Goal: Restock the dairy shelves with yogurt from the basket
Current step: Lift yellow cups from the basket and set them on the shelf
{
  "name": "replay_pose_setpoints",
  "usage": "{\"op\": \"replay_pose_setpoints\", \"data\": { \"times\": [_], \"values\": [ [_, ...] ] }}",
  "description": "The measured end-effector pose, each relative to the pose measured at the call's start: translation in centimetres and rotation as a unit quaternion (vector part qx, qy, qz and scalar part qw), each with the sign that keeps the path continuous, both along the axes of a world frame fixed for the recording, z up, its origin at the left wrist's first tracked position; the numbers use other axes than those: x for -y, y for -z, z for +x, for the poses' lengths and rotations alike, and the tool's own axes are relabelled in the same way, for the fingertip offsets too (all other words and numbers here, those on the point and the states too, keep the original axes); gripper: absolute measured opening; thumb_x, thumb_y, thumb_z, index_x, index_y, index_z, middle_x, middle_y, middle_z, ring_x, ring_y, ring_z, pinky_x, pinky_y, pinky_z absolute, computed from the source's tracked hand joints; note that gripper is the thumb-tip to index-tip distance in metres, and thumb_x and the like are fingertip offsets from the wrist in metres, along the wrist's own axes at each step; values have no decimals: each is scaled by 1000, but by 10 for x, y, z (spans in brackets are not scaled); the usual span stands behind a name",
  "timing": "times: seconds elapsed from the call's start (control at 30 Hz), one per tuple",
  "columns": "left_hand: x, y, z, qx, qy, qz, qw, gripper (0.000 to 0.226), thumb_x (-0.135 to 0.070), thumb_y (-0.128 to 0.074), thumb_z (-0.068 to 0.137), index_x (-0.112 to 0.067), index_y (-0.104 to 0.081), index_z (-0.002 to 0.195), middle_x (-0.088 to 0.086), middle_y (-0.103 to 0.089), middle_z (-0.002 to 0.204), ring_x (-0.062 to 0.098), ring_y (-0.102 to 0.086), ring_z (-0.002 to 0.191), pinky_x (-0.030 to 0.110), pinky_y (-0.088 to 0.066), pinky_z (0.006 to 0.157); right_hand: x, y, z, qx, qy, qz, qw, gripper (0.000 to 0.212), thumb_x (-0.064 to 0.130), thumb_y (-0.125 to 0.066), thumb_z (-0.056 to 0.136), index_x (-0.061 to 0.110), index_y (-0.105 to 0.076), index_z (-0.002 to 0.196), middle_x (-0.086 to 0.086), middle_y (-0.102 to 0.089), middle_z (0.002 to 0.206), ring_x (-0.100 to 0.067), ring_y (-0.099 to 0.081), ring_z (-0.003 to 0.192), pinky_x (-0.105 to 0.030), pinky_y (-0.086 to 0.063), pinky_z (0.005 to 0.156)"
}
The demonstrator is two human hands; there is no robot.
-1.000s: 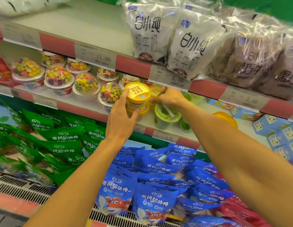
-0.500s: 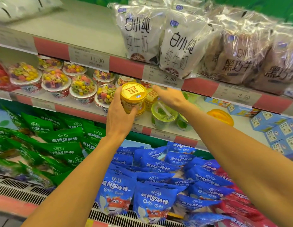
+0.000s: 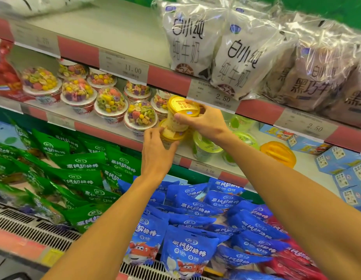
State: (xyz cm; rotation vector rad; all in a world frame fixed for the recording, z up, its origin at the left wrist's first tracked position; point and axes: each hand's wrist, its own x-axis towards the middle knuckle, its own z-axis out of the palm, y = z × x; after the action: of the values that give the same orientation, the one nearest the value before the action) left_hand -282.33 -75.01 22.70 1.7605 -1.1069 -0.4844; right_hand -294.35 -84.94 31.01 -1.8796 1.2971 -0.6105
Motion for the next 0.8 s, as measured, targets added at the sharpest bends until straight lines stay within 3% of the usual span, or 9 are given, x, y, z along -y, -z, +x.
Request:
{"op": "replay_pose_setpoints", "data": {
  "times": [0.07,0.13,0.17,0.27,0.37,0.53,0.6,0.8],
  "values": [
    [0,3,0,7,3,3,1000,54,-32,-74,88,-16,-49,132,0,-42,130,9,-46,103,36,-51,90,7,-2,-11,36,37,44,998,20,48,-76,83,29,-72,81,15,-67,79,-1,-64,78,-11,-49,66],
    [-1,3,-1,14,6,1,1000,50,-30,-73,89,-16,-50,132,0,-42,131,9,-46,101,35,-51,89,14,-5,-22,76,51,88,992,21,35,-70,92,17,-75,100,21,-61,74,14,-61,64,-1,-43,58],
    [-2,4,1,18,4,3,1000,49,-29,-72,90,-16,-50,132,1,-43,132,9,-46,101,32,-49,88,16,-4,-23,76,59,93,991,19,34,-70,92,17,-75,99,21,-61,76,18,-58,59,0,-42,59],
    [-3,3,1,26,1,3,1000,47,-28,-70,91,-17,-51,132,0,-43,134,8,-46,99,29,-48,86,22,2,-26,45,96,70,992,16,46,-78,82,33,-68,80,14,-69,94,10,-62,82,-14,-48,87],
    [-3,3,0,23,2,4,1000,46,-29,-70,91,-17,-52,132,-1,-44,133,10,-50,100,38,-54,90,23,5,-21,19,123,50,991,28,55,-80,76,30,-72,84,4,-71,113,-9,-64,107,-30,-49,102],
    [-5,0,1,32,5,11,999,45,-29,-68,93,-17,-53,133,0,-44,134,11,-50,101,39,-53,92,23,2,-13,-26,90,40,995,56,66,-74,75,22,-75,109,1,-69,121,-13,-63,112,-31,-49,102],
    [-9,-2,3,41,10,16,999,45,-30,-67,94,-17,-52,134,1,-44,135,15,-54,105,37,-52,91,18,-1,-10,-50,81,27,995,69,74,-70,72,21,-73,117,-2,-68,127,-18,-62,118,-38,-47,106],
    [-24,-18,11,72,38,50,995,48,-36,-59,97,-18,-48,140,1,-44,136,24,-56,111,38,-49,86,0,-16,-4,-133,114,22,984,84,81,-57,78,10,-69,122,-11,-62,133,-27,-55,124,-42,-43,108]
  ]
}}
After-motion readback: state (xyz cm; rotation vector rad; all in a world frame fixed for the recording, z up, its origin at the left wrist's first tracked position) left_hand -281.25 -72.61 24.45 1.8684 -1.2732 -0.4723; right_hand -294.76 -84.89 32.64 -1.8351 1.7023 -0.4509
